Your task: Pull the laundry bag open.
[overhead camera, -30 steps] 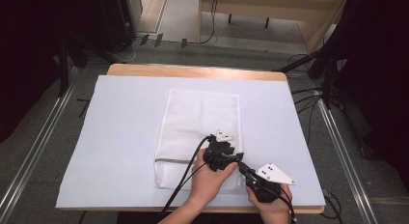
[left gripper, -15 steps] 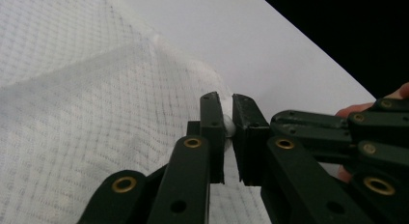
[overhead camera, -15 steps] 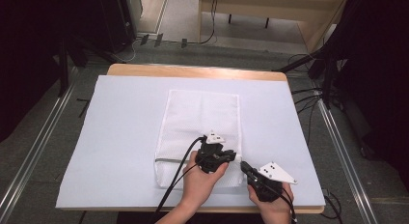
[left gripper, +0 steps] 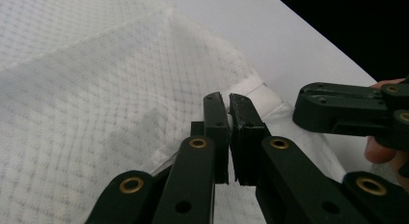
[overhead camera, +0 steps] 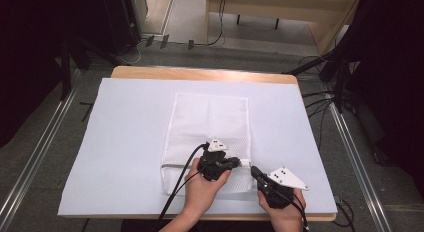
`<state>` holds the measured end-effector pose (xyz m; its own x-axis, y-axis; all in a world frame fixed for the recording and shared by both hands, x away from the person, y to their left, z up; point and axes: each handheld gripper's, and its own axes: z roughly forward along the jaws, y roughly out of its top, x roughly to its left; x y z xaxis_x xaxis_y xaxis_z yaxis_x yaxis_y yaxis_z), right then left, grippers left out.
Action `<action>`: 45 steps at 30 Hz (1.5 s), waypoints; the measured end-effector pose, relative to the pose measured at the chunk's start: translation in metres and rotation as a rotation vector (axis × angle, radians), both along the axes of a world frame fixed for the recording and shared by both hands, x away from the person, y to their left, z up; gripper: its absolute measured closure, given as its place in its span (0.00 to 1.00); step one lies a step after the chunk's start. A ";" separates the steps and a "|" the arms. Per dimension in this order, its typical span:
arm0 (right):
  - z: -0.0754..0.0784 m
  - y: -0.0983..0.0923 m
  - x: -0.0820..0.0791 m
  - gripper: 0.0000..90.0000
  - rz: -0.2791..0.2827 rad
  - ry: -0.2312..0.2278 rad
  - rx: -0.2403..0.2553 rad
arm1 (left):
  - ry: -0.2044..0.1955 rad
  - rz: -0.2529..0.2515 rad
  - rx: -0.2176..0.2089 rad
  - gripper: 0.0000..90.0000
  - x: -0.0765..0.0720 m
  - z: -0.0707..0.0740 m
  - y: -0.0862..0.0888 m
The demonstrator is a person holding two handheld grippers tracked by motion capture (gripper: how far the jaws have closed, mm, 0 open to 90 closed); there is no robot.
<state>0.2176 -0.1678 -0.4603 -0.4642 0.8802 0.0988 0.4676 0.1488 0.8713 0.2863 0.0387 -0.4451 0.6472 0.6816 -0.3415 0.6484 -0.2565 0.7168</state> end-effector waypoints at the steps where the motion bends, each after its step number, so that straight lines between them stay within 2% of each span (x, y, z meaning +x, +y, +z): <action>1: 0.000 -0.001 0.000 1.00 0.000 -0.003 -0.003 | -0.001 -0.001 0.000 0.97 0.000 0.000 0.001; 6: 0.000 -0.001 0.000 1.00 -0.002 -0.002 -0.012 | -0.004 0.015 0.012 0.97 0.001 -0.003 0.008; 11: 0.001 -0.004 0.000 1.00 -0.011 0.000 -0.012 | 0.000 0.039 0.027 0.97 0.001 -0.007 0.027; 20: 0.000 -0.006 0.001 1.00 -0.010 0.018 -0.015 | 0.005 0.090 0.039 0.97 -0.003 -0.011 0.072; 22: 0.000 -0.006 0.000 1.00 -0.007 0.016 -0.024 | -0.004 0.116 0.056 0.97 -0.005 -0.011 0.083; 24: 0.000 -0.006 0.000 1.00 -0.015 0.015 -0.036 | 0.005 0.143 0.049 0.97 -0.007 -0.012 0.098; 27: 0.000 -0.009 0.001 1.00 -0.020 0.023 -0.024 | 0.009 0.180 0.052 0.97 -0.009 -0.013 0.119; 34: -0.002 -0.011 0.002 1.00 -0.025 0.030 -0.026 | 0.021 0.231 0.057 0.97 -0.017 -0.015 0.156; 40: -0.003 -0.012 0.001 1.00 -0.023 0.037 -0.030 | 0.007 0.251 0.061 0.97 -0.024 -0.010 0.173; 43: -0.002 -0.012 0.001 1.00 -0.021 0.038 -0.030 | -0.001 0.249 0.081 0.97 -0.027 -0.009 0.179; 45: -0.002 -0.012 0.000 1.00 -0.020 0.037 -0.028 | -0.003 0.253 0.074 0.97 -0.029 -0.008 0.182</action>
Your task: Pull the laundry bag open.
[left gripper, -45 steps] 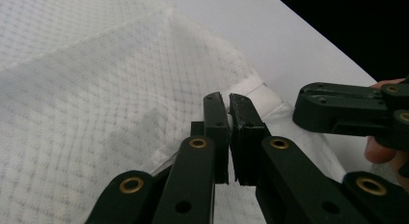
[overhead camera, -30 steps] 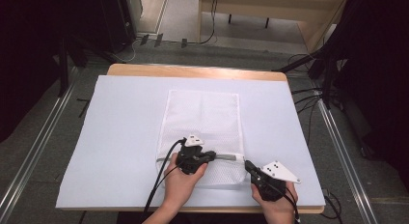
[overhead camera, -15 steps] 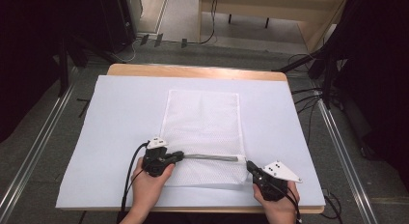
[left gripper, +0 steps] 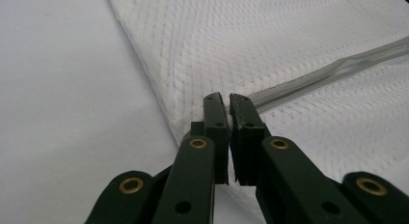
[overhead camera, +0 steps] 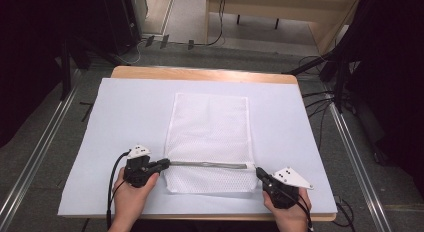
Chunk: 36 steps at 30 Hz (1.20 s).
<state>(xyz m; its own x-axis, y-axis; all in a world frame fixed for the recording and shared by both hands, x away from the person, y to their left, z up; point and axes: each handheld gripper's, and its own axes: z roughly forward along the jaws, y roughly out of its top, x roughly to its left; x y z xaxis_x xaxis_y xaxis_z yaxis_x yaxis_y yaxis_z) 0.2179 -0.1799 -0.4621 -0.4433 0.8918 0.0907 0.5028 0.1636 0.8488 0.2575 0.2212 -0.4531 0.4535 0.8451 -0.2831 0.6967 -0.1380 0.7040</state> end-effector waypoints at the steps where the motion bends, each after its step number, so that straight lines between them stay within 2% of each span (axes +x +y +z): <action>1: 0.000 0.000 0.000 1.00 -0.002 -0.001 -0.002 | -0.004 0.004 0.007 0.97 -0.001 0.000 0.002; 6: 0.000 0.000 0.000 1.00 0.000 -0.003 -0.005 | -0.003 0.019 0.002 0.97 -0.002 -0.001 0.009; 9: 0.001 0.001 -0.001 1.00 -0.001 -0.004 -0.015 | -0.008 0.023 0.036 0.97 -0.002 -0.001 0.012; 12: 0.001 0.001 -0.001 1.00 0.002 -0.002 -0.008 | 0.000 0.023 0.027 0.97 -0.003 -0.003 0.016; 15: 0.001 0.002 -0.001 1.00 0.004 -0.007 -0.014 | -0.008 0.026 0.044 0.97 -0.005 -0.003 0.015; 17: 0.001 0.002 -0.001 1.00 0.004 -0.004 -0.012 | -0.035 0.025 0.083 0.96 -0.009 -0.003 0.012; 18: 0.002 0.003 -0.001 1.00 0.007 -0.004 -0.014 | -0.050 0.025 0.099 0.94 -0.010 -0.003 0.011; 19: 0.002 0.003 -0.001 1.00 0.010 -0.004 -0.015 | -0.062 0.039 0.098 0.86 -0.012 -0.004 0.010; 21: 0.001 0.002 -0.001 1.00 0.019 -0.007 -0.004 | -0.084 0.064 0.062 0.63 -0.014 -0.005 0.011; 23: -0.001 0.001 -0.001 1.00 0.008 -0.009 -0.003 | -0.104 0.080 0.033 0.49 -0.017 -0.002 0.014; 24: -0.002 0.001 0.000 0.95 0.007 -0.001 0.000 | -0.115 0.081 0.020 0.43 -0.018 0.000 0.016; 26: -0.004 0.000 0.002 0.77 0.011 -0.003 0.012 | -0.144 0.075 0.006 0.34 -0.019 0.003 0.021; 28: -0.004 0.000 0.003 0.69 0.020 -0.006 0.012 | -0.164 0.043 -0.016 0.21 -0.021 0.004 0.028; 30: -0.004 -0.002 0.003 0.60 0.024 -0.015 0.017 | -0.176 0.034 -0.025 0.16 -0.021 0.004 0.034; 33: -0.002 -0.007 0.005 0.52 0.032 -0.015 0.050 | -0.174 0.053 -0.032 0.16 -0.020 0.005 0.040; 36: 0.000 -0.014 0.009 0.42 0.039 -0.014 0.065 | -0.187 0.056 -0.015 0.15 -0.020 0.006 0.045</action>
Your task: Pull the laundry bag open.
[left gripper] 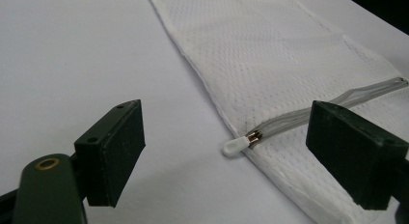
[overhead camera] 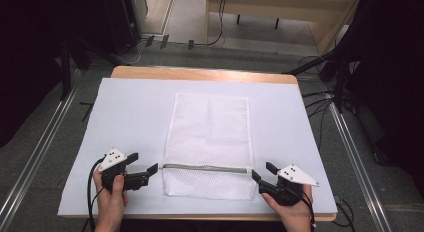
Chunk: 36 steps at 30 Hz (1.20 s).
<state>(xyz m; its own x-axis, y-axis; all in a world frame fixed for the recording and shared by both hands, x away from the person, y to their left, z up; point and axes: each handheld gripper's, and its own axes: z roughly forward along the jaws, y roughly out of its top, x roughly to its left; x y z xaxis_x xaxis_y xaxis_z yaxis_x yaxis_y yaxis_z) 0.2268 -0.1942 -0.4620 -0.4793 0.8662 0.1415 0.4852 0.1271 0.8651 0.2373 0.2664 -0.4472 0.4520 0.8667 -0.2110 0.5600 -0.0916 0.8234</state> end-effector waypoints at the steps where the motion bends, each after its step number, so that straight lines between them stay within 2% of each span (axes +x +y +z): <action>1: 0.001 -0.002 0.001 0.39 0.001 0.005 0.011 | -0.003 0.006 0.007 0.14 0.000 0.000 0.001; 5: 0.004 -0.014 0.005 0.32 0.003 0.002 0.019 | -0.017 0.027 0.038 0.14 0.000 0.001 0.006; 10: 0.007 -0.034 0.008 0.28 -0.048 0.002 0.030 | -0.029 0.022 0.022 0.12 0.000 0.003 0.014; 16: 0.008 -0.062 0.011 0.24 -0.101 0.000 0.065 | -0.037 0.044 0.016 0.12 0.001 0.003 0.029; 22: 0.006 -0.088 0.013 0.22 -0.154 0.005 0.055 | -0.044 0.073 0.004 0.12 0.001 0.004 0.049; 24: 0.004 -0.097 0.014 0.21 -0.169 0.001 0.055 | -0.045 0.085 0.013 0.12 0.001 0.004 0.055; 27: 0.002 -0.109 0.015 0.21 -0.196 0.010 0.060 | -0.044 0.101 -0.007 0.11 0.000 0.004 0.064; 32: -0.001 -0.119 0.015 0.21 -0.222 0.020 0.069 | -0.039 0.115 -0.012 0.11 0.001 0.003 0.068; 36: -0.002 -0.118 0.016 0.20 -0.227 0.023 0.065 | -0.035 0.108 0.000 0.11 0.002 0.003 0.065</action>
